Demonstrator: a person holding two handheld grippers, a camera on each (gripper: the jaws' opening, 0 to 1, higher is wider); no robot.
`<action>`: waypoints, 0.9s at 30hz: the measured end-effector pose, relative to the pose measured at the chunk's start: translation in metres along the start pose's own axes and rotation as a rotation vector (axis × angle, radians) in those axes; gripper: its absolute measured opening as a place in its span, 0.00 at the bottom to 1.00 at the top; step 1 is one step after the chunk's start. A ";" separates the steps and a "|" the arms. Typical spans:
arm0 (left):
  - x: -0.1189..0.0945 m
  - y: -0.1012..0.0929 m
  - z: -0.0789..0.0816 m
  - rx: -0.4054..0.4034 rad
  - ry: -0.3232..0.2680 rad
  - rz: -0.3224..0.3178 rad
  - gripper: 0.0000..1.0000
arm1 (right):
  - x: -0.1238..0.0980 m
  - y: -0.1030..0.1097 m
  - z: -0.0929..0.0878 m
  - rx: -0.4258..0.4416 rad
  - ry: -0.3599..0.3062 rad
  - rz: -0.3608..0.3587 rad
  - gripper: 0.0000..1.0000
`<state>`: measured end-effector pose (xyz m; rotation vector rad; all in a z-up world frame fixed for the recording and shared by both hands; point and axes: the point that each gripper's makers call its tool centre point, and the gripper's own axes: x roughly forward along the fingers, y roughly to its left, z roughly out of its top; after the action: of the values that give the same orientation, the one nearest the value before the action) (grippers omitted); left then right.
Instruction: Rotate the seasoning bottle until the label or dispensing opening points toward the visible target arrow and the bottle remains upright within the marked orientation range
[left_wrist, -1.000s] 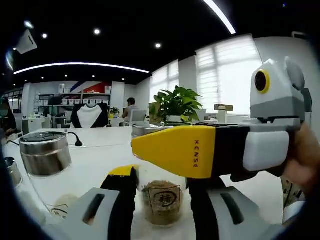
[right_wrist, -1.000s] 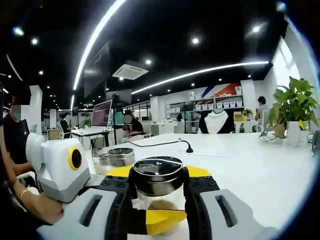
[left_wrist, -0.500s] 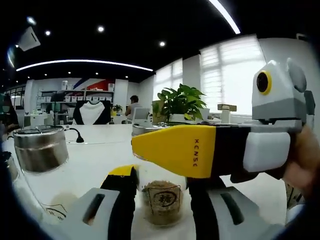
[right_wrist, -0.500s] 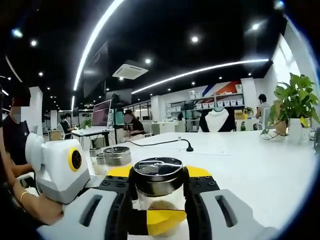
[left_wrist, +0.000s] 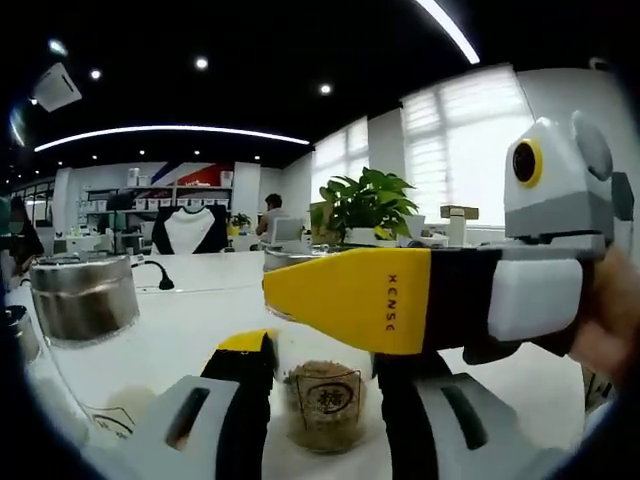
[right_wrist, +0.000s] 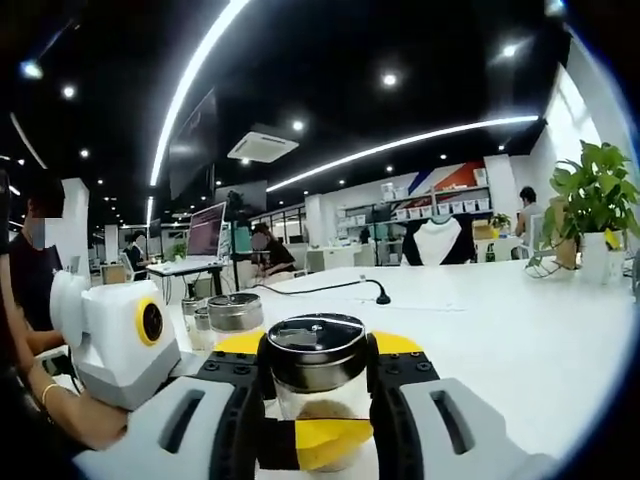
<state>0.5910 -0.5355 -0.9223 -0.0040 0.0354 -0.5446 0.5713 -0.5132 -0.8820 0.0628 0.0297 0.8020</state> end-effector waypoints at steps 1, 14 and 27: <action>0.000 0.000 0.000 -0.003 -0.001 0.002 0.43 | 0.000 0.000 0.000 -0.001 -0.002 0.000 0.37; 0.000 0.000 -0.001 0.064 0.008 -0.018 0.46 | -0.001 0.001 0.001 0.015 -0.004 -0.009 0.37; -0.015 0.007 -0.001 0.077 0.023 0.012 0.53 | -0.012 0.004 0.013 -0.002 -0.022 -0.031 0.41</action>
<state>0.5818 -0.5215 -0.9225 0.0780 0.0371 -0.5333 0.5608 -0.5200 -0.8682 0.0695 0.0089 0.7704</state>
